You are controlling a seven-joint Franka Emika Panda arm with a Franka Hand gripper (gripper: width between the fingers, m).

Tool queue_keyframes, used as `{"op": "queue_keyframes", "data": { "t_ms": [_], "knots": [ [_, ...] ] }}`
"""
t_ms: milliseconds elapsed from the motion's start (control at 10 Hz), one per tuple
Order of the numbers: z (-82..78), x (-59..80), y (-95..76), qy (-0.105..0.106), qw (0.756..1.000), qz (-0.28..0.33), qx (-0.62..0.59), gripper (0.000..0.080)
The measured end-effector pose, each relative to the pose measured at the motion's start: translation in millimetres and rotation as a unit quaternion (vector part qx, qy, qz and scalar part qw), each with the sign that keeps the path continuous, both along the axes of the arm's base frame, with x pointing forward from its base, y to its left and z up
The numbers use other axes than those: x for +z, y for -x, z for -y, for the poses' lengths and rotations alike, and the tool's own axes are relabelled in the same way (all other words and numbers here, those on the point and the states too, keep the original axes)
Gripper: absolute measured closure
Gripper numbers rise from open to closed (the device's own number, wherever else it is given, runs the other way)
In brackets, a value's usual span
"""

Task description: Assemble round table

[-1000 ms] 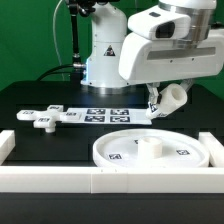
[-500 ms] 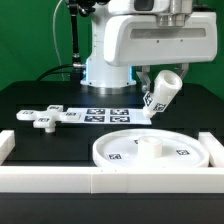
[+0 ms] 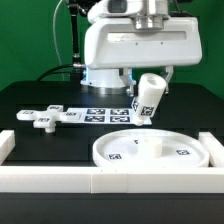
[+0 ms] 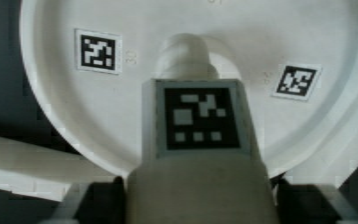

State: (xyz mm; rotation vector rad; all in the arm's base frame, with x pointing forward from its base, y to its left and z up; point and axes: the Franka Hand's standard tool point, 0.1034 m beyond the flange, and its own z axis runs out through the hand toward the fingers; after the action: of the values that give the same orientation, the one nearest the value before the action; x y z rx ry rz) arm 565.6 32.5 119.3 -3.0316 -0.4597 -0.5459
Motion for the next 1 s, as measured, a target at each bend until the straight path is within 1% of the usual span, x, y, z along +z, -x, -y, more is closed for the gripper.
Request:
{"op": "queue_keyframes", "data": {
  "t_ms": [100, 300, 400, 500, 600, 800, 1000],
  "knots": [
    [1.5, -4.6, 3.9, 0.002, 1.000, -0.002, 0.002, 0.0392],
    [0.5, -5.0, 4.3, 0.001, 1.000, -0.004, 0.003, 0.0392],
    [-5.3, -6.7, 1.7, -0.005, 1.000, -0.010, -0.003, 0.0392],
    [-16.8, -5.0, -9.7, -0.012, 1.000, -0.009, 0.003, 0.0392],
    [-23.8, -4.1, -17.8, -0.014, 1.000, -0.001, 0.007, 0.0392],
    [-18.8, -6.8, -16.0, -0.012, 1.000, 0.004, 0.006, 0.0392],
    [-19.2, -7.4, -15.5, -0.012, 1.000, 0.003, 0.006, 0.0392]
  ]
}}
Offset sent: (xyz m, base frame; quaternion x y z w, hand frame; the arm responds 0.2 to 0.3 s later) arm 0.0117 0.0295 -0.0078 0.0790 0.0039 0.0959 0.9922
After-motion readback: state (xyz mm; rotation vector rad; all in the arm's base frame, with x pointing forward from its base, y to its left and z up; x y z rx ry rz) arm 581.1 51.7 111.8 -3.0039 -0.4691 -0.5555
